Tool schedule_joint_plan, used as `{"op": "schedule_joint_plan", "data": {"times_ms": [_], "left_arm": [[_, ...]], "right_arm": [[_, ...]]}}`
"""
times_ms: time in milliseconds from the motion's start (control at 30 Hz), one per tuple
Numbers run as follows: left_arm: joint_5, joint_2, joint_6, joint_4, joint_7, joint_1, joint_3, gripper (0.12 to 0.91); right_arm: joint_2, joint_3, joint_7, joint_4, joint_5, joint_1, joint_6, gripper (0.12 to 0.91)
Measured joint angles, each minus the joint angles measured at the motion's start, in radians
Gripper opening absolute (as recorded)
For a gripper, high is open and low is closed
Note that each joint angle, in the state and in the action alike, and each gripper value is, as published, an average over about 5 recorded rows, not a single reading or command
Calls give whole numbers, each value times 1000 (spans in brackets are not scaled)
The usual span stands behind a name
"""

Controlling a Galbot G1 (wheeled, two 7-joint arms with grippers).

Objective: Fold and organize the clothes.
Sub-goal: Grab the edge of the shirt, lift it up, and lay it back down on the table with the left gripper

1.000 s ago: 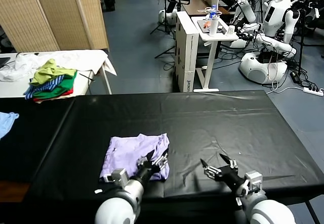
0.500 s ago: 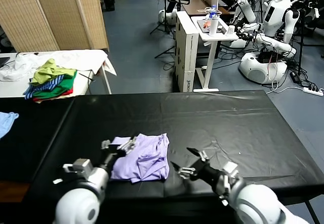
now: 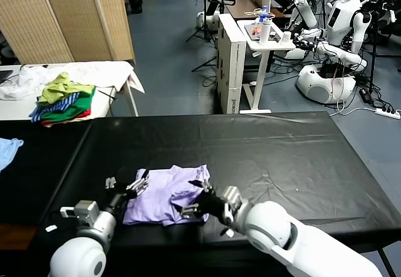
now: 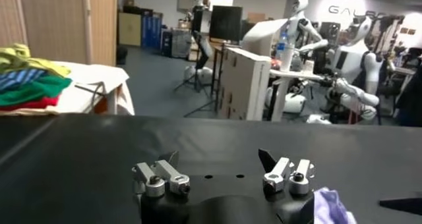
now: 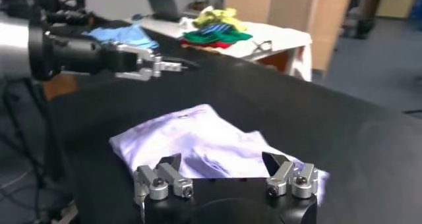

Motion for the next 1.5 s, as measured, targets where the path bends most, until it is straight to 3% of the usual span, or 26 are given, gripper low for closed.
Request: {"op": "schedule_joint_plan", "data": {"times_ms": [233,400,500,667,733,967,1067,1167,1500], "left_arm": [[14,-13,-3,-4,1,18,-4,907],[17,-19,-4,-7,2,23,-5,907],[19,-21,-4,-7,2,24,-5,907],[22,-27,-5,-7,2,26,-4,907],[24,-31,-5,-7,2,27,-3,907],[33,-47,-7,-7,2,36,1,907],[36,-53,-8,-6,2,39,3,907],[37,-56,-8,-6,2,42,3,907],[38,-67,-7,-7,2,43,3,907]], "right_arm": [[26,-39,8,-38,-8,32,-16,645],[37,-48,12,-56,-12,37,-24,575],[36,-45,17,-54,-13,35,-25,463],[19,-28,22,-35,-12,20,-24,188],[8,-18,22,-23,-12,9,-24,145],[-48,32,21,28,-10,-53,-31,141],[-77,60,26,52,-9,-92,-39,154],[-106,97,34,78,-9,-139,-44,241],[-203,238,38,194,-1,-321,-41,830]]}}
